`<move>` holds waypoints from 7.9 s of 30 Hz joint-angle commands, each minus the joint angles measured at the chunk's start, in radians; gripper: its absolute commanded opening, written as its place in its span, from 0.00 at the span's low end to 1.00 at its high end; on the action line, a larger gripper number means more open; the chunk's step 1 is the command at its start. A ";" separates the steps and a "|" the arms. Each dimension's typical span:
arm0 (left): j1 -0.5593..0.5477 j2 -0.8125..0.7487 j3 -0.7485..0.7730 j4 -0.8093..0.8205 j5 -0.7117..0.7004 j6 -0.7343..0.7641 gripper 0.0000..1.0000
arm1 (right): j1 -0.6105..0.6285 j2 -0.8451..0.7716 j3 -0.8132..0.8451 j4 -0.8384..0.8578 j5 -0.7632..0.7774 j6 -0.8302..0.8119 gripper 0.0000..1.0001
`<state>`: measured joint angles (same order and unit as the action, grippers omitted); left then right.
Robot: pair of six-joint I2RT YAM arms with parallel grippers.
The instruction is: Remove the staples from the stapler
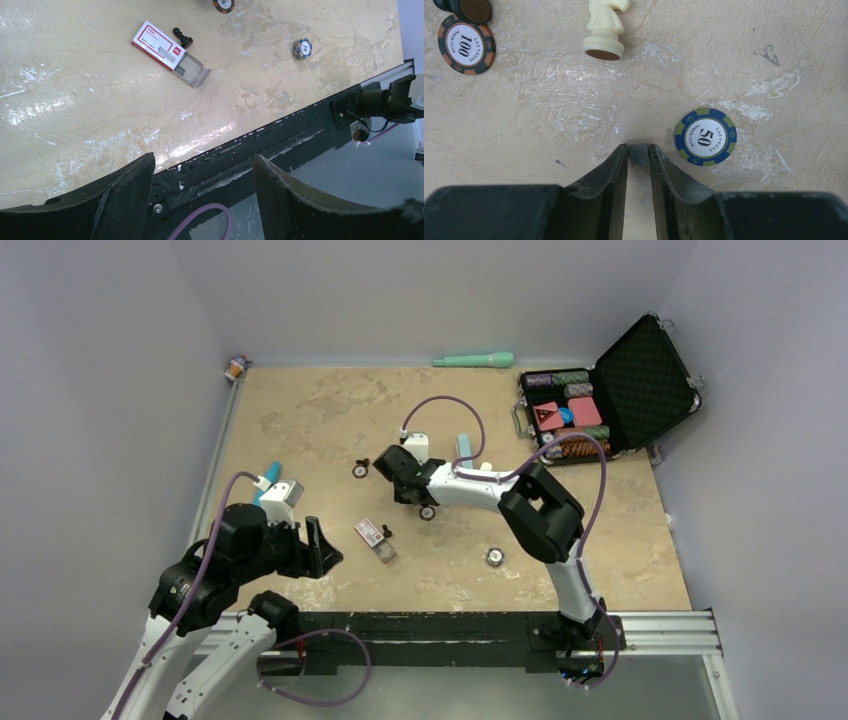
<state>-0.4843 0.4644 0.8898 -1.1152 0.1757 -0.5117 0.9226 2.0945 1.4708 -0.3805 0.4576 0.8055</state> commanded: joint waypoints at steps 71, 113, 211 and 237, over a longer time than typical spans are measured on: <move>0.021 0.042 0.003 0.020 -0.038 0.001 0.74 | 0.327 -0.387 -0.256 0.092 -0.074 0.048 0.00; 0.029 0.028 0.000 0.026 -0.022 0.005 0.74 | 0.311 -0.192 -0.149 0.027 0.002 0.045 0.22; 0.094 0.858 -0.242 0.603 0.022 -0.454 0.44 | 0.828 -0.762 -0.570 -0.305 0.091 0.798 0.75; 0.090 0.423 -0.255 0.244 -0.389 -0.481 0.28 | 0.321 -0.897 -0.625 0.042 -0.022 0.220 0.16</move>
<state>-0.3996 0.9005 0.6716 -0.8738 -0.1555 -0.9318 1.3190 1.1881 0.8352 -0.4198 0.4778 1.1774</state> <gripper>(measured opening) 0.316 0.215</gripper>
